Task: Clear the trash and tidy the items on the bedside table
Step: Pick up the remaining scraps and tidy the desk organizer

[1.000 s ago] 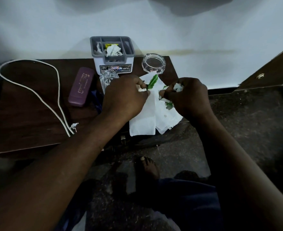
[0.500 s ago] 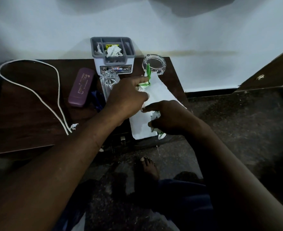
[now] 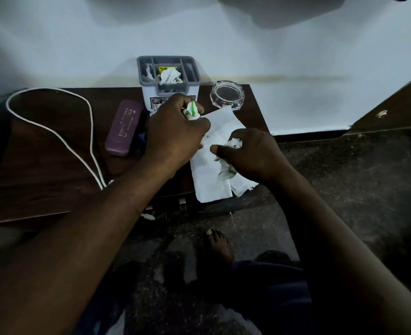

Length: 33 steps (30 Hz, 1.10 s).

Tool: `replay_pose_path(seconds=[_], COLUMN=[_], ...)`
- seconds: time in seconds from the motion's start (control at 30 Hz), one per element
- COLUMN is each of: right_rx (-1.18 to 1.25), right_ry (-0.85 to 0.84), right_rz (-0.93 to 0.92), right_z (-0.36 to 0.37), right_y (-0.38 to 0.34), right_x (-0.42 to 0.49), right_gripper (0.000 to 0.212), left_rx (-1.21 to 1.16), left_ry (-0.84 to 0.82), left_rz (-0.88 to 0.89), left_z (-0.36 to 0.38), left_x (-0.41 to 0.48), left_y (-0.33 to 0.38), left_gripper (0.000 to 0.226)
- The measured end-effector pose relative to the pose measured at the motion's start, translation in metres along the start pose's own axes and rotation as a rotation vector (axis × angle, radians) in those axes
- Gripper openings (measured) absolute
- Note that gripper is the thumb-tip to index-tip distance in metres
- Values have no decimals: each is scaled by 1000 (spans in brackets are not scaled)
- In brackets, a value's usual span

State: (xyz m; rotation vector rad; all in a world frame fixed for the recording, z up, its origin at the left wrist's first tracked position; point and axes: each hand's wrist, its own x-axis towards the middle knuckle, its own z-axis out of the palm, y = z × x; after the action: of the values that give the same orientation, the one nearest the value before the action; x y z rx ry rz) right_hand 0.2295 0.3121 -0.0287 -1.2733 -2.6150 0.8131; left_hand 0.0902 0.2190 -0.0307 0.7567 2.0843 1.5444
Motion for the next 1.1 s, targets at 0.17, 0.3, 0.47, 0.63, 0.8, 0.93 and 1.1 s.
replay_pose_path(seconds=[0.17,0.3,0.47,0.63,0.8,0.93,1.1], right_rx=[84,240,348,218,97,267,172], right_ry=[88,150,159,145,181,115,83], right_rz=[6,1,-15,-128,-98,-50,-143], right_z=[3,8,16,28,37,43,53], right_y=[-9,-21,-39,-55,-79,-96,-111], right_x=[3,3,6,11,13,12,19], right_gripper=[22,12,12,27,67,73,32], left_rx=[-70,-98,251,584,522,480,989], left_ry=[-35,-84,-118,-111,-75,-98,-314], left_rz=[-54,-88,109,189,142,70,-24], left_z=[-17,-35,-64,-88,-108,-128,-150], left_x=[-3,-2,4,11,9,13,9], left_y=[5,5,-11,-21,-18,-19,-39], left_gripper=[16,25,12,41,66,44,37])
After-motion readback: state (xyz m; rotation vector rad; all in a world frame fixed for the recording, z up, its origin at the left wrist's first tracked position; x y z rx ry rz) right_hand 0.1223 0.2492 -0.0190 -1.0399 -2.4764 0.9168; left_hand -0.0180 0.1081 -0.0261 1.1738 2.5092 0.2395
